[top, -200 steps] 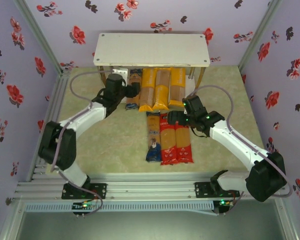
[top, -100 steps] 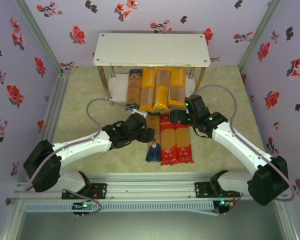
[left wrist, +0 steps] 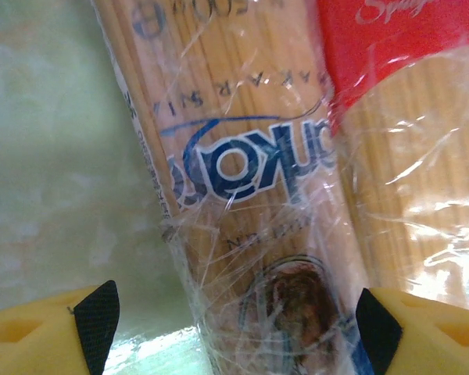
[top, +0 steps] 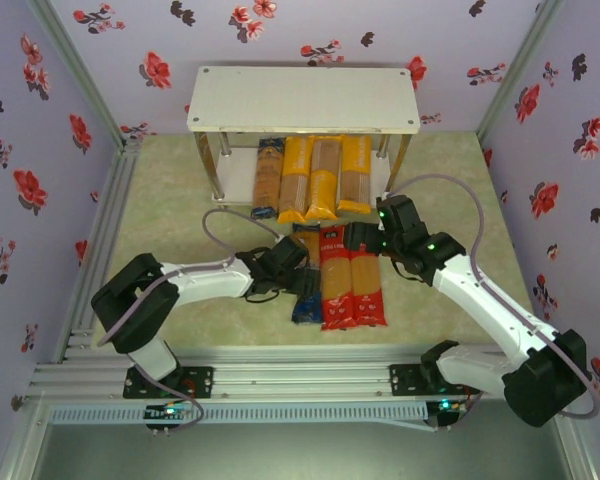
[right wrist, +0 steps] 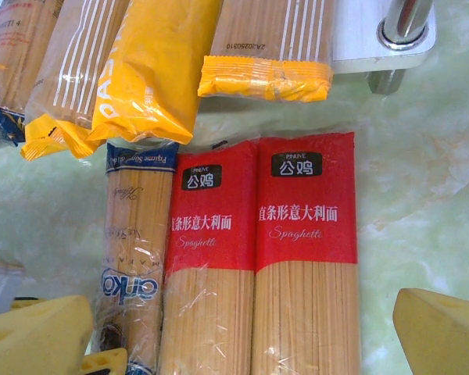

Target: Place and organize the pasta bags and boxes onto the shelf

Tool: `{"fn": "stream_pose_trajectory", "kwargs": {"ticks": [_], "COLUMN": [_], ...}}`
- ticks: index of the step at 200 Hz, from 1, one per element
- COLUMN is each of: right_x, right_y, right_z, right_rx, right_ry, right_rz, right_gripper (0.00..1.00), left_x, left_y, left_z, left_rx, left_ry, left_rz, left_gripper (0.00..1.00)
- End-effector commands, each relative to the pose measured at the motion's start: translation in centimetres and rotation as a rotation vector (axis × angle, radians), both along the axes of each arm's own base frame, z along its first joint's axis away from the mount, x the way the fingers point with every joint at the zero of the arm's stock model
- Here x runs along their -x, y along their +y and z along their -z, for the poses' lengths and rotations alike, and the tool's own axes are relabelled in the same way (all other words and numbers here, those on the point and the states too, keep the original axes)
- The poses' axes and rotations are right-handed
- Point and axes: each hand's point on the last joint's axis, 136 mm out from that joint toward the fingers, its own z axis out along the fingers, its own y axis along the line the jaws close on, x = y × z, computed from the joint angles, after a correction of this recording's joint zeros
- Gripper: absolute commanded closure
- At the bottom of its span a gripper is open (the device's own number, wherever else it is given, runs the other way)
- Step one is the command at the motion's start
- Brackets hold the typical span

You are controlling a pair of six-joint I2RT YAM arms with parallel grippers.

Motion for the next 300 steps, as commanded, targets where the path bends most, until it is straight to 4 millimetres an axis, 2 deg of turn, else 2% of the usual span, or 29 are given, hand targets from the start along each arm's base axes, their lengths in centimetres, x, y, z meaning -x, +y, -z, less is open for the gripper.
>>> {"fn": "stream_pose_trajectory", "kwargs": {"ticks": [1, 92, 128, 147, 174, 204, 214, 246, 261, 300], "right_x": [0.2, 0.2, 0.3, 0.4, 0.5, 0.5, 0.5, 0.3, 0.4, 0.5], "right_y": [-0.8, -1.0, -1.2, -1.3, -1.6, -1.7, -1.7, -1.5, -1.6, -1.9], "right_z": [0.0, 0.0, 0.0, -0.2, -0.4, -0.5, -0.6, -0.5, -0.6, -0.7], "right_rx": [0.012, 0.012, 0.013, 0.014, 0.015, 0.013, 0.011, 0.004, 0.013, 0.010], "right_ry": [-0.005, -0.009, -0.009, -0.014, -0.021, -0.020, -0.022, -0.019, -0.013, -0.022], "right_rz": [0.021, 0.019, 0.020, 0.022, 0.025, 0.029, 0.029, 0.030, 0.029, 0.042], "right_gripper": [0.01, 0.01, 0.01, 0.01, 0.01, 0.01, 0.01, 0.01, 0.01, 0.01], "left_x": [-0.5, -0.5, -0.5, -0.4, -0.2, 0.1, 0.2, 0.8, 0.9, 0.8], "left_y": [-1.8, -3.0, -2.8, -2.4, -1.7, -1.0, -0.8, -0.6, -0.5, -0.3], "left_z": [-1.1, 0.0, 1.0, 1.4, 1.6, 1.4, 1.3, 1.2, 1.3, 0.5], "left_rx": [0.055, 0.061, 0.026, 0.004, -0.026, -0.036, -0.030, -0.001, 0.016, 0.051], "left_ry": [0.000, 0.038, 0.057, 0.070, 0.083, 0.087, 0.093, 0.108, 0.115, 0.103], "left_rz": [-0.001, 0.012, 0.017, 0.018, 0.025, 0.033, 0.031, 0.040, 0.042, 0.050], "left_gripper": [0.18, 0.17, 0.19, 0.27, 0.45, 0.47, 0.52, 0.80, 1.00, 1.00]}}
